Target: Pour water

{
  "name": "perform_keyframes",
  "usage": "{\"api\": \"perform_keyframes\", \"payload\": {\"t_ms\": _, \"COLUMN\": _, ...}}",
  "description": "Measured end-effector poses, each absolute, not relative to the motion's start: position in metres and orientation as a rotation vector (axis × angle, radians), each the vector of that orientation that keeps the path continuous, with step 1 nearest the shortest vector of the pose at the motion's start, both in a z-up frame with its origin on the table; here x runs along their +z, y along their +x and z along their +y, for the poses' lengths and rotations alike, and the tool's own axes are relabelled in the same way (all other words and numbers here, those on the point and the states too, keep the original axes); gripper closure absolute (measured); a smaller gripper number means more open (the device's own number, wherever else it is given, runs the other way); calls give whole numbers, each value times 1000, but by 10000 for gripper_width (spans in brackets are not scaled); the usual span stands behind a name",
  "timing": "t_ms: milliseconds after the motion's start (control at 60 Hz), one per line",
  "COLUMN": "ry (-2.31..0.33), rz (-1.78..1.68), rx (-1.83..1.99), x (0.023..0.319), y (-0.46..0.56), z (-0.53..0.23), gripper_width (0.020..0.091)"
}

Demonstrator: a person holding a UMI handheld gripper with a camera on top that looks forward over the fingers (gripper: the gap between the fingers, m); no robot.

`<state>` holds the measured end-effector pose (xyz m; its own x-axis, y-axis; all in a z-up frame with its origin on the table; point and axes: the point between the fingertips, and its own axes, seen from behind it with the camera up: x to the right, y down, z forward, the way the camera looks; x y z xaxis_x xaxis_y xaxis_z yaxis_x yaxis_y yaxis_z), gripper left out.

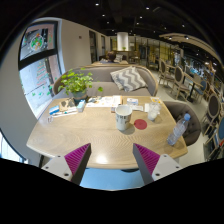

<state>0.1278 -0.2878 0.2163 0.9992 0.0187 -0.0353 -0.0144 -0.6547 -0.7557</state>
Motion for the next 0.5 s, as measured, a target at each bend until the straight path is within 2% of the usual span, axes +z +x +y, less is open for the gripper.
{"api": "perform_keyframes", "payload": {"t_ms": 283, "ry": -2262, "rz": 48, "rx": -25, "x": 177, "y": 269, "z": -303, "gripper_width": 251}}
{"api": "perform_keyframes", "payload": {"t_ms": 500, "ry": -2175, "rz": 146, "rx": -103, "x": 141, "y": 385, "z": -280, "gripper_width": 244}}
